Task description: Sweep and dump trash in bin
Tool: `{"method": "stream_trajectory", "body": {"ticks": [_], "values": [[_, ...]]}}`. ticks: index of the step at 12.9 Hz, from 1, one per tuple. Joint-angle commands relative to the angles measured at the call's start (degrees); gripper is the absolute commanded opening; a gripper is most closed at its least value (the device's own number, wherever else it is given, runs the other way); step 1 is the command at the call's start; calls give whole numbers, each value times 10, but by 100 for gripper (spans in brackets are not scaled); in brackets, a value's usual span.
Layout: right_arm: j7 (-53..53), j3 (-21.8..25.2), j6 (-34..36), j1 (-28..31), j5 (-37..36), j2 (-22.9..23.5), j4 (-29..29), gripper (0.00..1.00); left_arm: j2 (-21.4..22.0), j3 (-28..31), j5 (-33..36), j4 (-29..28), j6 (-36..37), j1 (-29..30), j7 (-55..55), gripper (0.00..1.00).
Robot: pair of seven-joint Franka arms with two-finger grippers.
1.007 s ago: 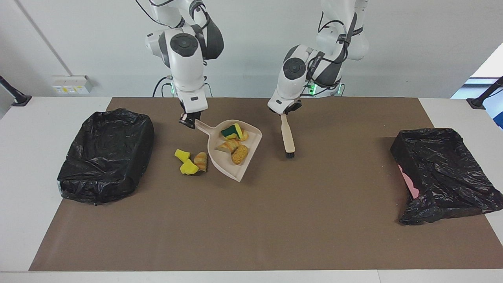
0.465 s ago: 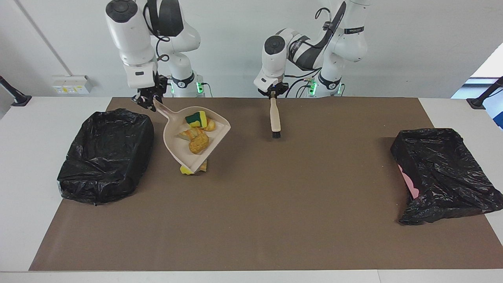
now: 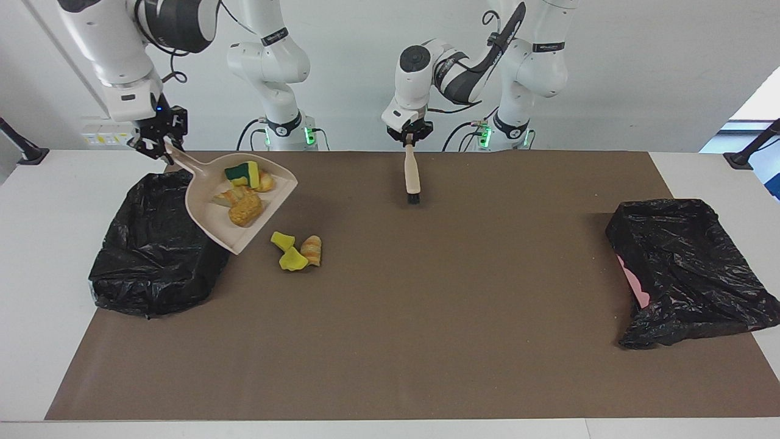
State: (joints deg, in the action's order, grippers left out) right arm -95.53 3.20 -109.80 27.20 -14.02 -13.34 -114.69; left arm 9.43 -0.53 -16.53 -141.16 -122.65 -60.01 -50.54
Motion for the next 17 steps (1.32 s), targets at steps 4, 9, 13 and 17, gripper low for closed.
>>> {"method": "stream_trajectory", "body": {"ticks": [4,9,13,17], "values": [[-41,-5,-86,-11,-151,23,-15,0,15,7,-27,-27,-22,-9,38,0],[-43,-5,-89,-71,-247,16,-40,0,-1,13,-25,6,-15,3,66,100],[-47,-7,-111,-79,-297,22,-54,0,-37,15,80,125,30,83,134,100],[-68,-11,-90,-90,-330,5,-40,0,-91,15,138,276,39,194,221,100]]}}
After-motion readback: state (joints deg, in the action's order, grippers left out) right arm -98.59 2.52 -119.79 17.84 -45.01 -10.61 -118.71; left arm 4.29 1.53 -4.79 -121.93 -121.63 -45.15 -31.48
